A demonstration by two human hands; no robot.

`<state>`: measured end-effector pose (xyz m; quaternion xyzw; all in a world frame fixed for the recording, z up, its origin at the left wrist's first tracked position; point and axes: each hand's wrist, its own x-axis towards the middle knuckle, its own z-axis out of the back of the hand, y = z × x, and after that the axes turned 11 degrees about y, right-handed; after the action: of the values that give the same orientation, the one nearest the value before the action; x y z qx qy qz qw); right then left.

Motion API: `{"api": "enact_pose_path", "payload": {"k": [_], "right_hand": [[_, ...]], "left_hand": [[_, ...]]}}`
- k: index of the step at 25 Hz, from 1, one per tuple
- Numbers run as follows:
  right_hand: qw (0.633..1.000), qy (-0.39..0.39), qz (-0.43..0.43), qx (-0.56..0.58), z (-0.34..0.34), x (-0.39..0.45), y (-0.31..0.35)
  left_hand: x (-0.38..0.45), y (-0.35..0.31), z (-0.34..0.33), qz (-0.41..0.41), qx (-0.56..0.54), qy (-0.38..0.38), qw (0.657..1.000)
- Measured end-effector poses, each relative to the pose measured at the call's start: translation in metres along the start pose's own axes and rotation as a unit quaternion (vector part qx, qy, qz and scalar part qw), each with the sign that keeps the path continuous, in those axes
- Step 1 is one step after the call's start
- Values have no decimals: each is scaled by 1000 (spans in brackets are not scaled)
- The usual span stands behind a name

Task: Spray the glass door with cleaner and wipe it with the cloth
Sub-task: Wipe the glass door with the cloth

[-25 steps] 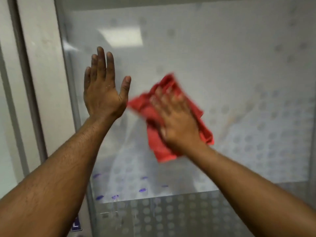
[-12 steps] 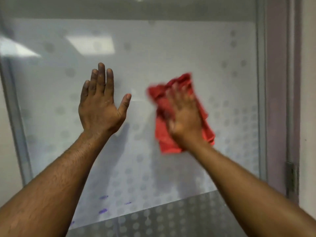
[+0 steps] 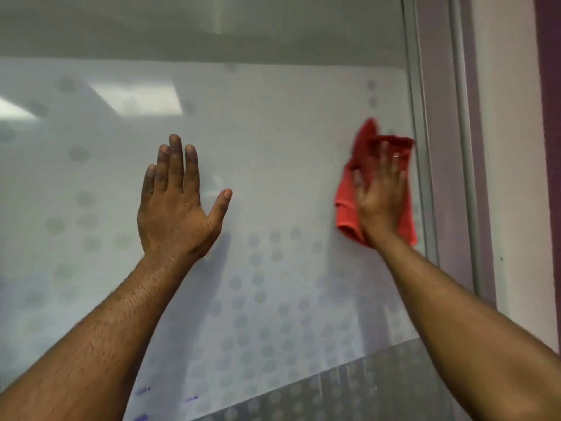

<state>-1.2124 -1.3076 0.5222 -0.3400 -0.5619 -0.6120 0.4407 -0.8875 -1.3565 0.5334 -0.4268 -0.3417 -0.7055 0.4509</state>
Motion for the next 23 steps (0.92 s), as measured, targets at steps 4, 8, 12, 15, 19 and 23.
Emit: {"api": "enact_pose_path", "payload": {"k": [4,8,12,15,19,23], "right_hand": [[931,165,317,-74,-21,-154,-6],[912,207,345,-79,0,-192,-105],[994,76,-77,16,4,-86,-109],[997,53,-41,30,-9,-76,-39],[919,220,325,-37,-24,-229,-26],[887,271,360,-101,-13,-286,-133]], "left_hand": [[-2,-6,3,-3,-13,15,1000],[-15,-11,1,-30,4,41,999],[-23,-21,-7,-20,7,39,999],[-24,-27,-9,-26,3,36,999],[-29,-26,-12,-44,7,27,999],[-33,-22,-10,-68,19,37,997]]}}
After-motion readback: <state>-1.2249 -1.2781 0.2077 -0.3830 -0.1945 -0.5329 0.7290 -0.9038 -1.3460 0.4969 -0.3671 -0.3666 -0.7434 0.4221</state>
